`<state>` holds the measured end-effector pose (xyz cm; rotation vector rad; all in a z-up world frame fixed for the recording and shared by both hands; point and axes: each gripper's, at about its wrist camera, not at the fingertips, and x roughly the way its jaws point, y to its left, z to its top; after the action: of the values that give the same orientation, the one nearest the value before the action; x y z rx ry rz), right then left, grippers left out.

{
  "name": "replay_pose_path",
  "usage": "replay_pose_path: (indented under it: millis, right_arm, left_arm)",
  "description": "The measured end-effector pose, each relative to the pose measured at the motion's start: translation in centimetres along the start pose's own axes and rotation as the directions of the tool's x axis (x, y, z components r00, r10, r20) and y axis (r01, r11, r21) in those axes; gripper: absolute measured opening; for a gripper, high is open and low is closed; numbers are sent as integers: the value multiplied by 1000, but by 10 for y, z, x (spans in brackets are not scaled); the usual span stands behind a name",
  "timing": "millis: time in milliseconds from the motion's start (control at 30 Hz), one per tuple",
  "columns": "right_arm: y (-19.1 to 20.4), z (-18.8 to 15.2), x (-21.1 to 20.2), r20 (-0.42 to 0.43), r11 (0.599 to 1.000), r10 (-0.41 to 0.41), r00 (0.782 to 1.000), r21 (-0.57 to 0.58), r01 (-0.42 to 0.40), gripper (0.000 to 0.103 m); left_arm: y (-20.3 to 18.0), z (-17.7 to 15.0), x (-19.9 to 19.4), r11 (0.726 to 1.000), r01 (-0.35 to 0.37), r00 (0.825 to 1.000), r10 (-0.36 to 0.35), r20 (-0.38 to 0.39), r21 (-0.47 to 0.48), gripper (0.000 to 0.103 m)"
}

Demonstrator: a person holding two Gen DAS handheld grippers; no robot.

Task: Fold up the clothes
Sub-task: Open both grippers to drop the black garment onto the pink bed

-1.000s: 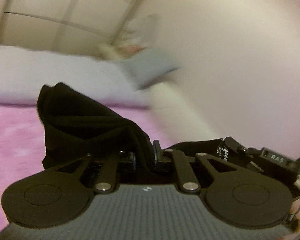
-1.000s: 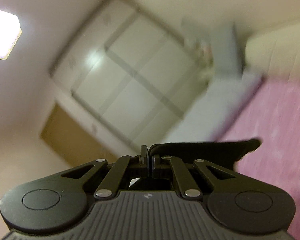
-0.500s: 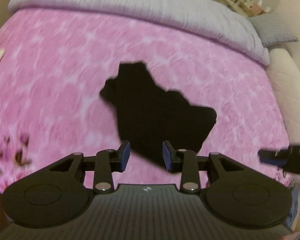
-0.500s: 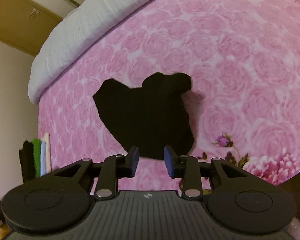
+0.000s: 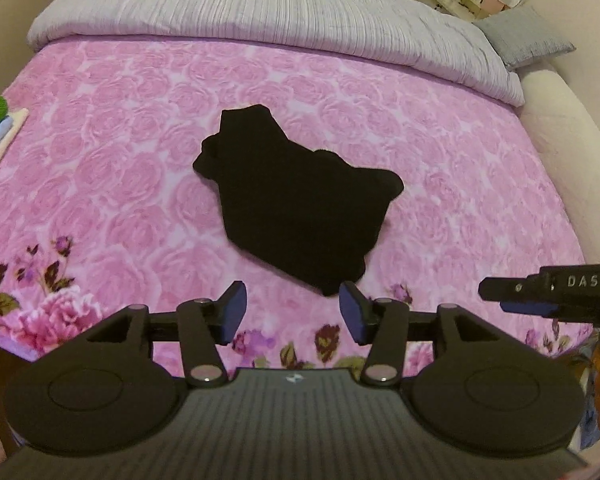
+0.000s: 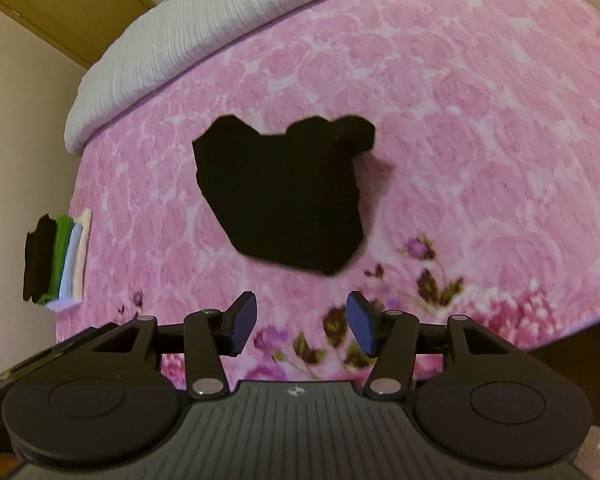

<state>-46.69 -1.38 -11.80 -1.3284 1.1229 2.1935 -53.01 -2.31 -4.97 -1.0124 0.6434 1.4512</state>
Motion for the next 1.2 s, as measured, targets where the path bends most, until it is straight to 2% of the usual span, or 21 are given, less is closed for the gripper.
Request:
replay_pose_path:
  millis: [233, 567, 633, 700, 1200]
  right_arm:
    - [-14, -43, -25, 17, 998, -25, 1000, -63, 26, 57]
    - [-22, -81, -53, 63, 984, -55, 996, -165, 65, 62]
    - [-24, -87, -57, 72, 981, -58, 996, -179, 70, 64]
    - [-27, -93, -61, 74, 981, -56, 996, -183, 69, 64]
    - [-30, -101, -76, 96, 975, -48, 994, -213, 68, 67]
  left_arm:
    - [-22, -43, -27, 999, -40, 999, 40, 34, 11, 50]
    - [-50, -86, -55, 995, -94, 993, 91, 79, 35, 52]
    - [-54, -91, -59, 994, -98, 992, 94, 86, 39, 53]
    - [-58, -96, -63, 994, -102, 991, 98, 93, 43, 63]
    - [-68, -103, -73, 993, -110, 988, 105, 111, 40, 63]
